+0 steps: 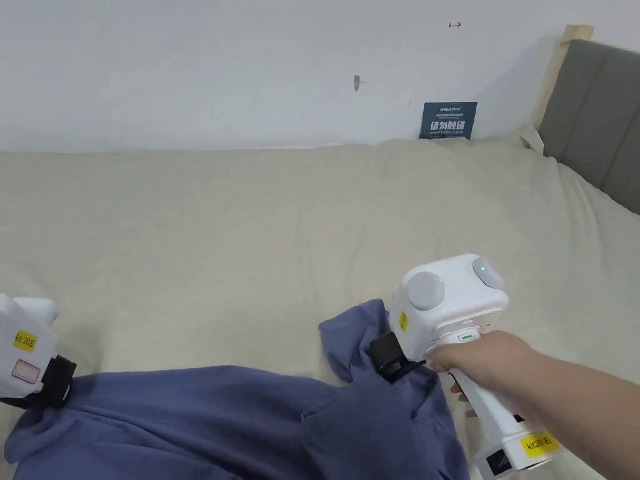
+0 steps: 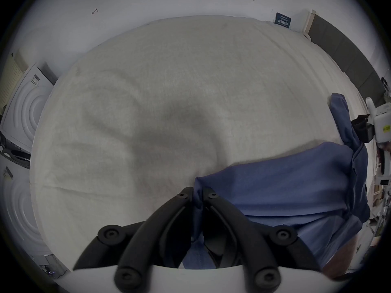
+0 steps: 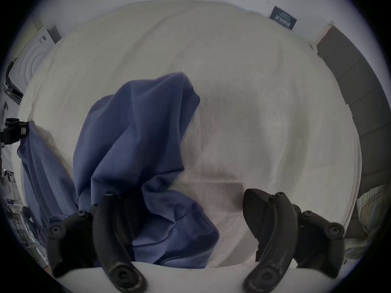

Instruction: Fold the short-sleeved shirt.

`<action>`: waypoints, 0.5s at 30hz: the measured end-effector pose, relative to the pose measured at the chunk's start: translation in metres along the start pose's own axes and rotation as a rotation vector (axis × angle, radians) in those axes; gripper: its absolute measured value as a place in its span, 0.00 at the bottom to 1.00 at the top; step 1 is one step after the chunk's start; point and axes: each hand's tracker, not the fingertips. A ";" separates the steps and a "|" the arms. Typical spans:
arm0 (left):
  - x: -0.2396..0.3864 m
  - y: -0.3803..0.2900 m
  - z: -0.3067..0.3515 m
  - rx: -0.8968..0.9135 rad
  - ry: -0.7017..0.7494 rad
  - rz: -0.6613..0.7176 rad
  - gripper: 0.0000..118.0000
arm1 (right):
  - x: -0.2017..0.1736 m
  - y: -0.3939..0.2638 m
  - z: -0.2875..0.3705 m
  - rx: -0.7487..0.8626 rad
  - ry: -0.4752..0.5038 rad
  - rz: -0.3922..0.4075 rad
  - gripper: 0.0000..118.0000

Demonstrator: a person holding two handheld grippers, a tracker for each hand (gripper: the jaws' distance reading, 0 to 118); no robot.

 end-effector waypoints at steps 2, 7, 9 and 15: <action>-0.002 -0.001 -0.001 -0.004 -0.002 0.006 0.07 | 0.003 0.001 0.008 0.053 0.047 0.011 0.16; -0.007 -0.004 0.009 0.009 -0.016 0.036 0.07 | 0.037 -0.006 0.035 0.122 0.147 -0.137 0.00; -0.008 -0.007 0.016 0.027 -0.019 0.044 0.07 | 0.051 -0.012 0.050 0.157 0.173 -0.157 0.00; -0.018 -0.027 0.046 0.069 -0.059 0.110 0.07 | 0.067 -0.038 0.091 0.248 0.224 -0.182 0.00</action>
